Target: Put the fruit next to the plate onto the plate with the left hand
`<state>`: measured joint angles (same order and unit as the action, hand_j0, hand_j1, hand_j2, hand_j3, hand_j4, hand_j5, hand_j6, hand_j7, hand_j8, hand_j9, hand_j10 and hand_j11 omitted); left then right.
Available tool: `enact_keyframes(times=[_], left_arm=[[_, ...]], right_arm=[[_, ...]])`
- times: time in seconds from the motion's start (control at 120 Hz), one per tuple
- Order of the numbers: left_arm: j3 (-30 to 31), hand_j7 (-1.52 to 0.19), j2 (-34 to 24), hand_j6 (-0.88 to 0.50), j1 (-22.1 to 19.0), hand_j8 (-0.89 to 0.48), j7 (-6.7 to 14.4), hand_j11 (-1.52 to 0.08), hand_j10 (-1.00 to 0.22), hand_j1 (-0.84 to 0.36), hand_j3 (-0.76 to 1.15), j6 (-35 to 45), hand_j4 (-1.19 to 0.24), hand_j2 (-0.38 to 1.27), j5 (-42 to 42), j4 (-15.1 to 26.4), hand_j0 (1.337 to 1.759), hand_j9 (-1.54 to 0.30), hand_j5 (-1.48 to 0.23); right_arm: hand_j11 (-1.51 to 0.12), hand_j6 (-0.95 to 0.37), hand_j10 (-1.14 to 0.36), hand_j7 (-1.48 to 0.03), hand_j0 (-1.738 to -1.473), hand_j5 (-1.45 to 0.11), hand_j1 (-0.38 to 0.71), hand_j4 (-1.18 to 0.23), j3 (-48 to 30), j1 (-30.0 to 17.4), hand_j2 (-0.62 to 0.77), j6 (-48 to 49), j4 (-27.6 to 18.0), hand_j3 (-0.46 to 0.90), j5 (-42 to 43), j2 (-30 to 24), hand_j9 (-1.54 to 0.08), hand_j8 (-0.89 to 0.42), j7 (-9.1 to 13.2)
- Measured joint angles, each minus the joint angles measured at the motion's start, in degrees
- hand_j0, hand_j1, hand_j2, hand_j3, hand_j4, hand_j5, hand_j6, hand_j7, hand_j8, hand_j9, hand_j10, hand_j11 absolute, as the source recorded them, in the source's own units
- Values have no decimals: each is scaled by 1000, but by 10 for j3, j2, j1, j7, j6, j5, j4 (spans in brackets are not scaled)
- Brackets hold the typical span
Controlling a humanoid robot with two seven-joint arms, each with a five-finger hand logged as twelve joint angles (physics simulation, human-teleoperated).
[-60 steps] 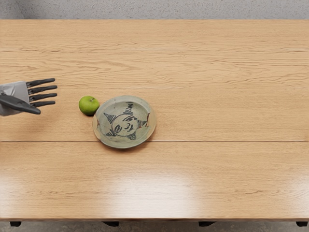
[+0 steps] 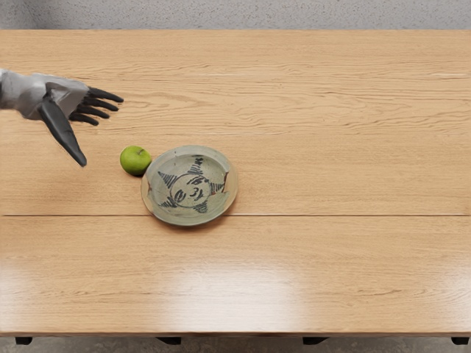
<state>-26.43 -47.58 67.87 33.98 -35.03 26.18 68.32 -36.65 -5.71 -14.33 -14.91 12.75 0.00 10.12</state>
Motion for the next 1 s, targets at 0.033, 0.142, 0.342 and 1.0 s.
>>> enact_keyframes(times=[0.033,0.142,0.342,1.0], left_arm=[[0,-60,20,-47,8,-47,3,-60,-47,294,0,0,-47,10,27,4,1658,-60,-60],[2,-88,78,-70,8,-69,8,-87,-69,269,0,12,-69,14,118,11,1658,-87,-88],[4,-130,129,-103,3,-103,10,-130,-102,230,0,59,-103,21,181,12,1658,-130,-130],[88,-369,158,-287,-20,-287,-8,-369,-286,10,0,202,-286,59,207,-18,1658,-369,-369]], right_arm=[[0,0,0,0,-1658,0,-349,0,0,0,0,0,0,0,0,0,0,0,0],[0,0,0,0,-1658,0,-349,0,0,0,0,0,0,0,0,0,0,0,0],[0,0,0,0,-1658,0,-349,0,0,0,0,0,0,0,0,0,0,0,0],[0,0,0,0,-1658,0,-349,0,0,0,0,0,0,0,0,0,0,0,0]])
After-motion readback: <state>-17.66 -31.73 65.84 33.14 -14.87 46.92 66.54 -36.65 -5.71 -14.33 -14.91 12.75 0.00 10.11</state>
